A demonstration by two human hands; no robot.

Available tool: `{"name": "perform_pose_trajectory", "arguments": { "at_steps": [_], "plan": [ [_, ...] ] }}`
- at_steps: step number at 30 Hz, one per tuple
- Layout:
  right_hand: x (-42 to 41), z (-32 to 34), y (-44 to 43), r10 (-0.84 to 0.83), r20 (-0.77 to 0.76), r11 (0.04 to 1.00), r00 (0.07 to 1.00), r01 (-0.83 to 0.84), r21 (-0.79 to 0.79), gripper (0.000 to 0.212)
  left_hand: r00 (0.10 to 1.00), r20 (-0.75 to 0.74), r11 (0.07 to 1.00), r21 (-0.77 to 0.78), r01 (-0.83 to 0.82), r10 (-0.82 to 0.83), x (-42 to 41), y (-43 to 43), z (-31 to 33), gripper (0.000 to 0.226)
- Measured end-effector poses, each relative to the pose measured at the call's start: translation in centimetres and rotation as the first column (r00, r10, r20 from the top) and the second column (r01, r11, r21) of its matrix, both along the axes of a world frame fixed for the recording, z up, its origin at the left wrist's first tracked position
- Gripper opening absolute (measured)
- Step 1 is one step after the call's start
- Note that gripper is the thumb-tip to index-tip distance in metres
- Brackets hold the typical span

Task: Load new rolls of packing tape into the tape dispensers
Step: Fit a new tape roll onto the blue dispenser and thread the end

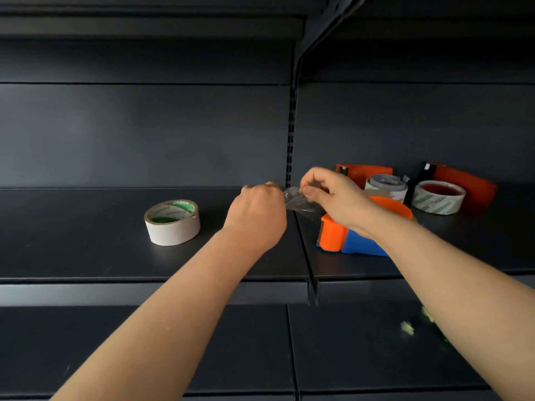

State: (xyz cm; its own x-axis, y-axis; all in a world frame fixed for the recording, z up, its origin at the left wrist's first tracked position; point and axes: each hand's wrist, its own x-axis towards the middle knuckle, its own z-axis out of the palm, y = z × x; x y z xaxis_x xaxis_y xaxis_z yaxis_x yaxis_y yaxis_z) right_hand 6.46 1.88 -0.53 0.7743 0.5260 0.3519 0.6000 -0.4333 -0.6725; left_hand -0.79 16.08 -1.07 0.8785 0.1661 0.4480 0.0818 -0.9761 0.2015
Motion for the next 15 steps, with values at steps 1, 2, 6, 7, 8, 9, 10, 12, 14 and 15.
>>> {"name": "perform_pose_trajectory", "arguments": {
  "at_steps": [1, 2, 6, 7, 8, 9, 10, 12, 14, 15],
  "plan": [
    [0.1, 0.0, 0.1, -0.002, 0.000, 1.000, 1.000, 0.002, 0.004, 0.014, 1.000, -0.007, 1.000, -0.007, 0.008, -0.008, -0.1, 0.1, 0.0, 0.009],
    [0.1, 0.0, 0.1, 0.001, -0.001, 1.000, 1.000, -0.001, 0.025, 0.013, 0.999, -0.019, 0.994, -0.099, 0.036, -0.038, -0.1, 0.4, 0.1, 0.010],
    [0.1, 0.2, -0.1, 0.065, -0.039, 0.991, 0.997, -0.059, 0.123, 0.018, 0.986, 0.072, 0.734, -0.660, 0.159, -0.149, 0.0, 0.7, -0.5, 0.011],
    [0.2, 0.2, -0.2, 0.082, -0.059, 0.989, 0.995, -0.074, 0.128, 0.019, 0.983, 0.112, 0.643, -0.744, 0.181, -0.147, 0.2, 0.6, -1.0, 0.012],
    [0.3, 0.1, -0.3, 0.100, -0.084, 0.988, 0.991, -0.089, 0.130, 0.017, 0.981, 0.141, 0.574, -0.796, 0.193, -0.135, 0.4, 0.5, -1.5, 0.012],
    [0.3, 0.1, -0.4, 0.123, -0.109, 0.985, 0.986, -0.108, 0.133, 0.016, 0.980, 0.163, 0.543, -0.816, 0.201, -0.118, 0.4, 0.3, -1.9, 0.012],
    [0.4, 0.1, -0.5, 0.147, -0.123, 0.981, 0.981, -0.130, 0.142, 0.015, 0.978, 0.183, 0.555, -0.805, 0.208, -0.101, 0.5, 0.2, -2.1, 0.012],
    [0.5, -0.1, -0.5, 0.164, -0.122, 0.977, 0.979, -0.144, 0.160, 0.020, 0.972, 0.214, 0.643, -0.732, 0.223, -0.095, 0.5, 0.3, -2.3, 0.010],
    [0.5, -0.1, -0.5, 0.152, -0.127, 0.972, 0.980, -0.125, 0.198, 0.023, 0.971, 0.212, 0.751, -0.621, 0.223, -0.113, 0.3, 0.3, -2.2, 0.006],
    [0.4, 0.0, -0.5, 0.143, -0.128, 0.969, 0.981, -0.112, 0.219, 0.023, 0.971, 0.203, 0.797, -0.562, 0.220, -0.125, 0.2, 0.2, -1.9, 0.005]
  ]
}}
